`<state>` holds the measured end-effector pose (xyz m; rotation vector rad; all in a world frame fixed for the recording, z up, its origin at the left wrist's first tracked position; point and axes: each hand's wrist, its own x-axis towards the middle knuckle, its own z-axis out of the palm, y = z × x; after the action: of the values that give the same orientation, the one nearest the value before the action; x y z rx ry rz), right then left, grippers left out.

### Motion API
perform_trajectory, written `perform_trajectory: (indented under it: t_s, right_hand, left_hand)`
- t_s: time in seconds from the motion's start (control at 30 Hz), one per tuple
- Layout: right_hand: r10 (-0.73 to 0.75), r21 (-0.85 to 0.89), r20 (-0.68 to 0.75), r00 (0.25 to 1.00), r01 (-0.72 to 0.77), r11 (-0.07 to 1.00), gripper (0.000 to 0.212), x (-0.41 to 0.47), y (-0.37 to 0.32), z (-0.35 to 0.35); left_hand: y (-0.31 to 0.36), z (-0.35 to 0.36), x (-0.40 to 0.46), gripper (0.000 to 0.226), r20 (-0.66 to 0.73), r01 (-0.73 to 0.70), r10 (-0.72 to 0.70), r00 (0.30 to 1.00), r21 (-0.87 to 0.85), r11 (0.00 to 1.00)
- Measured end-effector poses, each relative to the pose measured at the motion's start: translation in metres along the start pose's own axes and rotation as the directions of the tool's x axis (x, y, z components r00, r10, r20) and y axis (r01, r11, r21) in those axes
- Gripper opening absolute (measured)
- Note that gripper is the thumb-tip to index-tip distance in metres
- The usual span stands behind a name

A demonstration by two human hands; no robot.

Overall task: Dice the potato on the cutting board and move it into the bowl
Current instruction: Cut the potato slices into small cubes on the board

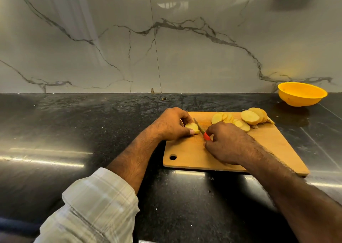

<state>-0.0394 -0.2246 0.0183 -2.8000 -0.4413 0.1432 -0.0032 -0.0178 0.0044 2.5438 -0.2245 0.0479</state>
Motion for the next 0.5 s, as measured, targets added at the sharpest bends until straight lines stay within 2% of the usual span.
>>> perform_trajectory:
  t_s: [0.23, 0.5]
  right_hand:
    - [0.080, -0.007, -0.015, 0.997, -0.080, 0.997, 0.040, -0.0017, -0.0020, -0.0017]
    - [0.059, -0.075, -0.021, 0.998, -0.061, 0.995, 0.038, -0.0046, -0.0091, 0.0013]
  left_hand:
    - [0.0029, -0.0046, -0.0019, 0.054, 0.004, 0.018, -0.018, 1.000, -0.064, 0.998]
    - [0.0081, -0.0032, -0.0007, 0.046, -0.047, 0.015, -0.019, 0.999, -0.086, 0.996]
